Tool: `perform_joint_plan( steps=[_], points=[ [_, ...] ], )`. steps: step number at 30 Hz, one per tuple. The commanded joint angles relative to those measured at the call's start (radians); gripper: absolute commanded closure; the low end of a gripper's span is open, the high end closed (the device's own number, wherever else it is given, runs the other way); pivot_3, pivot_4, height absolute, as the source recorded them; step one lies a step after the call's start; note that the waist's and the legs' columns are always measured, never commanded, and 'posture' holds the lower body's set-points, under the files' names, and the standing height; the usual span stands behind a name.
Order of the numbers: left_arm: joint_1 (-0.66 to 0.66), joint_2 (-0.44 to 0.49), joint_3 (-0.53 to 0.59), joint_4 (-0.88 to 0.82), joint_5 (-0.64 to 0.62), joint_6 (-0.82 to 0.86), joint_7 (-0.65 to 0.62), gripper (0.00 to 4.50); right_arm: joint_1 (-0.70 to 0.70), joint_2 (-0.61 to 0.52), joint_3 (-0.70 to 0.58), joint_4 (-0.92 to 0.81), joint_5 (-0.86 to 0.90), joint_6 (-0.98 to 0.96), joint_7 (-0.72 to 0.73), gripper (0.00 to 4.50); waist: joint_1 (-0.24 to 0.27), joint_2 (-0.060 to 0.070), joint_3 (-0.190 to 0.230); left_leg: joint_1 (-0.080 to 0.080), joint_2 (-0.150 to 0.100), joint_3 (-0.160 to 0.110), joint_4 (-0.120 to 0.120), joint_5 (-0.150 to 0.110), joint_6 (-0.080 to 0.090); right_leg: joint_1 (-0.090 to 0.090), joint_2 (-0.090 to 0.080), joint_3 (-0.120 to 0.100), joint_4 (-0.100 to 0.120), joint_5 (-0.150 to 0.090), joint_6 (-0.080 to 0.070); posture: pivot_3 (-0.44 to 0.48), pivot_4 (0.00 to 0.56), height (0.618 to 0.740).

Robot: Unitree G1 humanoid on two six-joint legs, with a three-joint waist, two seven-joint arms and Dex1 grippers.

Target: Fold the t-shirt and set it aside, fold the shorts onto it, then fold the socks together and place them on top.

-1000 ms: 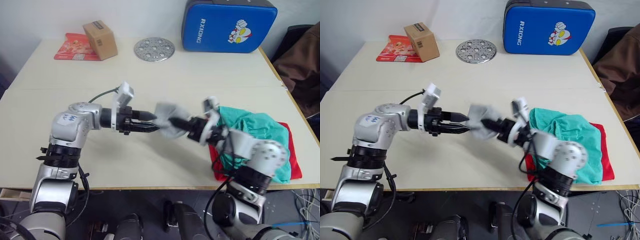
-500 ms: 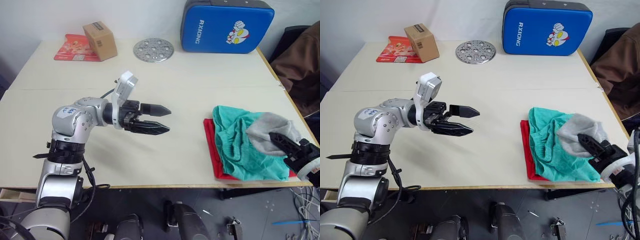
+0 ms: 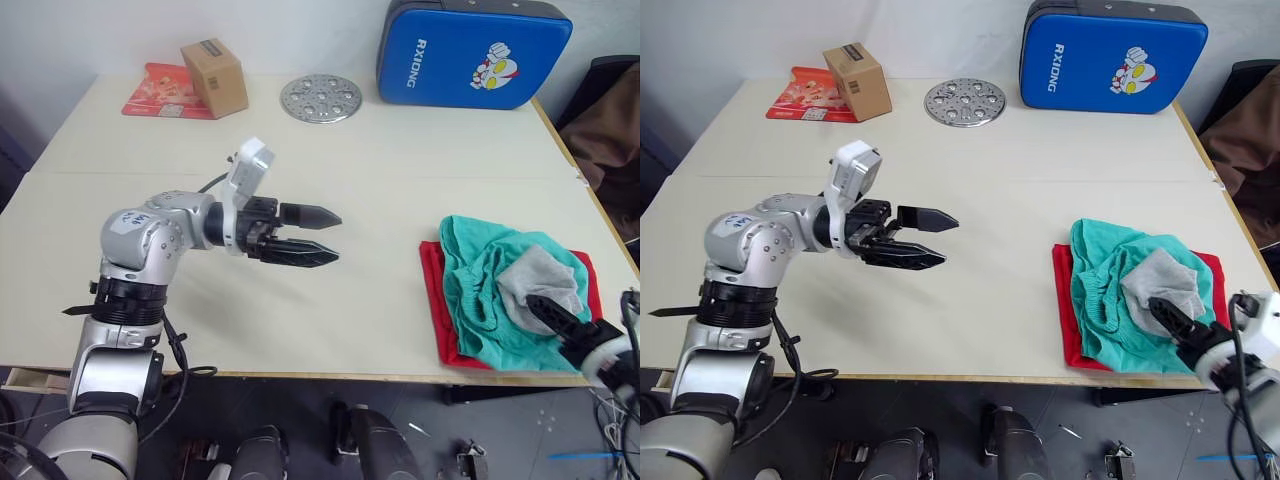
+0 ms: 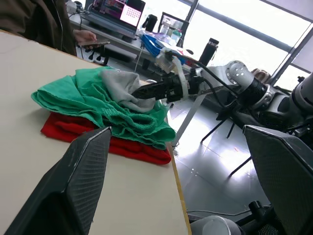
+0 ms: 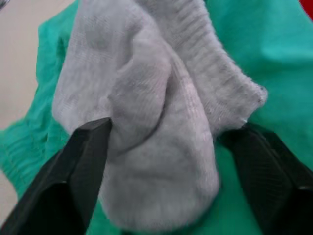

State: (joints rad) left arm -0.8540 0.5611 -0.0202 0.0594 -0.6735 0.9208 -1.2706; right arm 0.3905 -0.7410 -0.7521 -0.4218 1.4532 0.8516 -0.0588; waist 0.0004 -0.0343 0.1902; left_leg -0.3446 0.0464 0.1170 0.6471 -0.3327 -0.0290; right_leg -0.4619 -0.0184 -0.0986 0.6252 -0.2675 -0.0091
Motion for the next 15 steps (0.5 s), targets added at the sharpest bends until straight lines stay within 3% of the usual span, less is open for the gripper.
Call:
perform_joint_plan(
  steps=[1,8,11,15],
  points=[
    [0.014,0.064,0.053,-0.008,-0.033,0.018,-0.013,0.0,0.168,-0.109,-0.2,-0.062,-0.151,-0.002,0.293,0.02,0.0,0.0,0.0,0.0,0.0,0.0,0.0,0.0,0.0,0.0,0.0,0.0,0.0,0.0,0.0,0.0,0.15,0.74],
    [0.072,0.231,0.127,-0.004,-0.051,0.029,-0.065,0.0,0.504,-0.241,-0.569,0.068,-0.496,-0.165,0.979,0.02,0.0,-0.001,0.001,0.002,0.002,0.001,-0.001,-0.005,0.004,0.001,0.005,0.001,-0.003,0.0,0.0,0.0,0.15,0.74],
    [0.068,0.263,0.17,0.02,-0.07,0.038,-0.058,0.0,0.505,-0.281,-0.63,0.151,-0.564,-0.194,1.093,0.02,-0.001,-0.002,0.001,0.002,0.004,0.001,0.001,-0.007,0.003,0.002,0.006,0.001,-0.004,0.0,0.0,0.0,0.15,0.74],
    [0.082,0.272,0.202,0.008,-0.074,0.031,-0.029,0.0,0.458,-0.31,-0.62,0.222,-0.621,-0.2,1.154,0.02,0.002,-0.003,0.001,0.002,0.003,0.001,0.001,-0.008,0.002,0.002,0.006,0.001,-0.004,-0.001,-0.001,0.0,0.15,0.74]
  ],
)
